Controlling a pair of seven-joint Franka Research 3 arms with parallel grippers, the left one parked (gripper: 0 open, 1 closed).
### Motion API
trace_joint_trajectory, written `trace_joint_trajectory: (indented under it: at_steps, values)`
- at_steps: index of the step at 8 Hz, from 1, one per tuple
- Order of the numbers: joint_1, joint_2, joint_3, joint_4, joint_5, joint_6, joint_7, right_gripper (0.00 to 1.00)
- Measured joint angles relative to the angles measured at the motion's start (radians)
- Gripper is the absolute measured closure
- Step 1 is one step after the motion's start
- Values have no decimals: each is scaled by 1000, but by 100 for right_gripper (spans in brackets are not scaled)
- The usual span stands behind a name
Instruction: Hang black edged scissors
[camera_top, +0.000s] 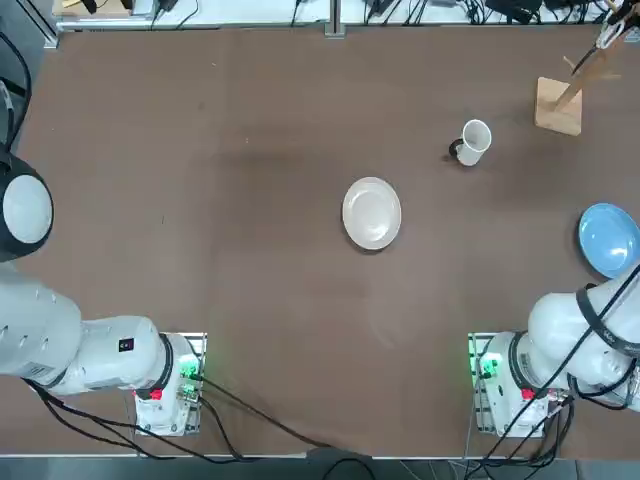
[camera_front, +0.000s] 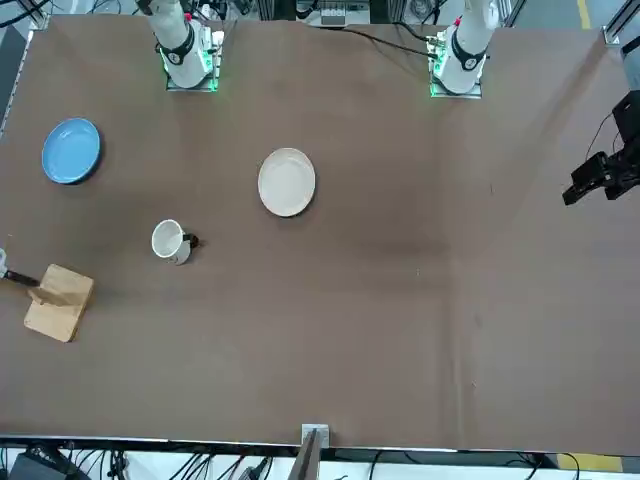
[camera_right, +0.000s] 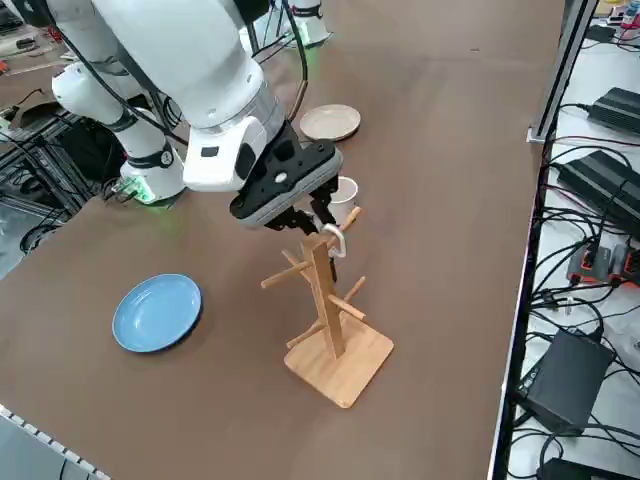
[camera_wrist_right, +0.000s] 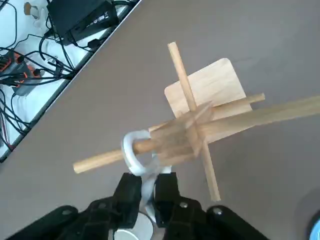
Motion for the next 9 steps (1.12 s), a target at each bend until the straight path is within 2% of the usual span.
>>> trace_joint_trajectory:
  at_steps: [4, 5, 9]
  values:
    - [0, 12, 5, 3, 0, -1, 0, 7]
    - [0, 12, 10, 8, 0, -9, 0, 0]
    - [47, 9, 26, 114, -12, -137, 1, 0]
